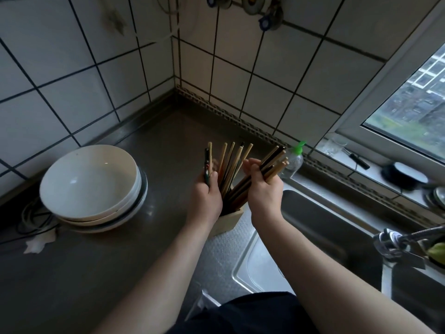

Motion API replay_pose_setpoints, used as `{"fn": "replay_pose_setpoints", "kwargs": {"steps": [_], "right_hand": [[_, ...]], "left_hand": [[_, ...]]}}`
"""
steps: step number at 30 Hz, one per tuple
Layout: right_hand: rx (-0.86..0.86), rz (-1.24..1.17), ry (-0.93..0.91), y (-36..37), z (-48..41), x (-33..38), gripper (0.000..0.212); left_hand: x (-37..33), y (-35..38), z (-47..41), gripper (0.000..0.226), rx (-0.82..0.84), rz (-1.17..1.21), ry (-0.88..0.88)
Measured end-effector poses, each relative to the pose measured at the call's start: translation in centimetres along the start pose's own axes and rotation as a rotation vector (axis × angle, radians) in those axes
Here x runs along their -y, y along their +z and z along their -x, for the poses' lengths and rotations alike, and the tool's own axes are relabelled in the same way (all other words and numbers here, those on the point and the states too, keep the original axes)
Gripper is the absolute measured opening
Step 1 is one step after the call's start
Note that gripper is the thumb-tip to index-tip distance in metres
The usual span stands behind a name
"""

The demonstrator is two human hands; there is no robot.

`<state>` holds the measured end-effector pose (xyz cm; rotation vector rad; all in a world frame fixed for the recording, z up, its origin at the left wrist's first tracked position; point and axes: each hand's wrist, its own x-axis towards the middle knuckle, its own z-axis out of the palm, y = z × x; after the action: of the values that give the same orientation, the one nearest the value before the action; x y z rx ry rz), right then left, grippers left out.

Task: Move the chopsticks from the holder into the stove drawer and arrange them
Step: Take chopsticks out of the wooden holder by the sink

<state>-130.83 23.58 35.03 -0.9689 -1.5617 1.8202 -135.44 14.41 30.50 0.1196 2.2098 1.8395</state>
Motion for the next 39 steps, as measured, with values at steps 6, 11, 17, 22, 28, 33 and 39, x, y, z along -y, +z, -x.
{"fn": "replay_pose_setpoints", "kwargs": {"steps": [6, 11, 17, 22, 28, 33, 39], "right_hand": [[-0.048, -0.077, -0.056, -1.5, 0.3, 2.6, 0.020], [-0.062, -0.218, -0.098, -3.2, 0.8, 4.2, 0.019], [-0.063, -0.371, -0.227, -5.9, 2.9, 7.3, 0.020], [-0.045, -0.485, -0.352, -9.3, 6.3, 9.5, 0.020], [-0.089, -0.524, -0.454, -16.2, 12.1, 10.0, 0.022], [-0.211, -0.462, -0.495, -24.5, 17.5, 7.8, 0.020], [-0.428, -0.347, -0.481, -35.2, 27.7, 5.1, 0.023]], "left_hand": [[-1.8, -0.5, 0.6, 0.031, -0.011, 0.096, 0.162], [-3.4, -1.0, 1.6, 0.036, -0.042, 0.131, 0.295], [-5.8, -1.5, 4.1, 0.036, -0.063, 0.088, 0.464], [-7.6, -0.8, 8.1, 0.036, -0.020, 0.121, 0.548], [-8.5, 2.3, 14.8, 0.033, 0.118, 0.153, 0.616], [-6.6, 6.4, 21.9, 0.033, 0.348, 0.163, 0.546], [-3.8, 10.8, 34.0, 0.033, 0.677, 0.202, 0.491]]}}
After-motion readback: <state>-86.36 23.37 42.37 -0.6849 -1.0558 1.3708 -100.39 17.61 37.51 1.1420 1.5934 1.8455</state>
